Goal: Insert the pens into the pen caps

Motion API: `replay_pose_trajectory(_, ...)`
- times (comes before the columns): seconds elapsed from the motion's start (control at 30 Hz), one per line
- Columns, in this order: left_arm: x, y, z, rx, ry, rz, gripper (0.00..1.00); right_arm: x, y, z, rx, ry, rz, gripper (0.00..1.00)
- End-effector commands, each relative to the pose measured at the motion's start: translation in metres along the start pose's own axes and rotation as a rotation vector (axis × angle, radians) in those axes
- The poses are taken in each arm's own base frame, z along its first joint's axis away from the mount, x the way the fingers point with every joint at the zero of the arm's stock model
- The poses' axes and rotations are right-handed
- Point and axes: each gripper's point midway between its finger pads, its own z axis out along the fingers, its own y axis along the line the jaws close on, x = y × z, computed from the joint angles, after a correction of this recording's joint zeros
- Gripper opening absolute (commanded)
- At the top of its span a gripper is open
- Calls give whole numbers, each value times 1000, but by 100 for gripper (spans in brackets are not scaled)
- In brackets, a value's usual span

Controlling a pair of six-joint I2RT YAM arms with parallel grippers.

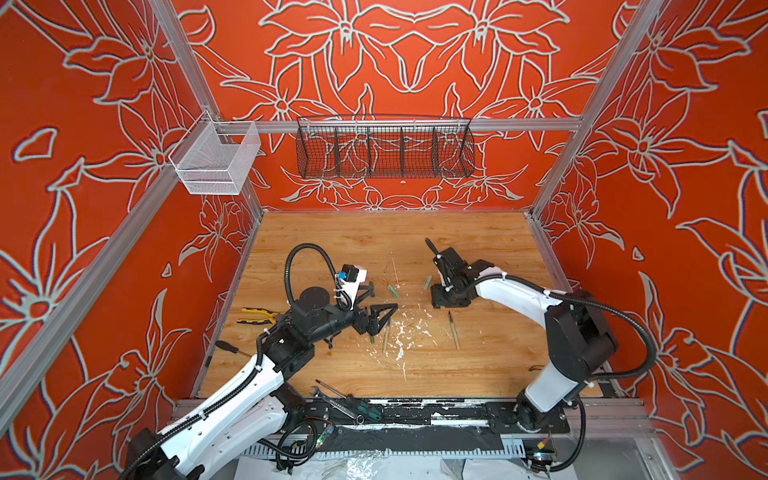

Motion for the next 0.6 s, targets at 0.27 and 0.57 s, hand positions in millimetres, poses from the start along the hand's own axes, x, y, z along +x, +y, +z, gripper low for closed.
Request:
replay_pose_trajectory(0.27, -5, -5, -8, 5, -23, 26, 97, -63, 4, 40, 10, 52, 98, 61)
replay_pose_trajectory(0.57, -5, -7, -9, 13, -20, 20, 97, -76, 14, 73, -36, 72, 158, 47)
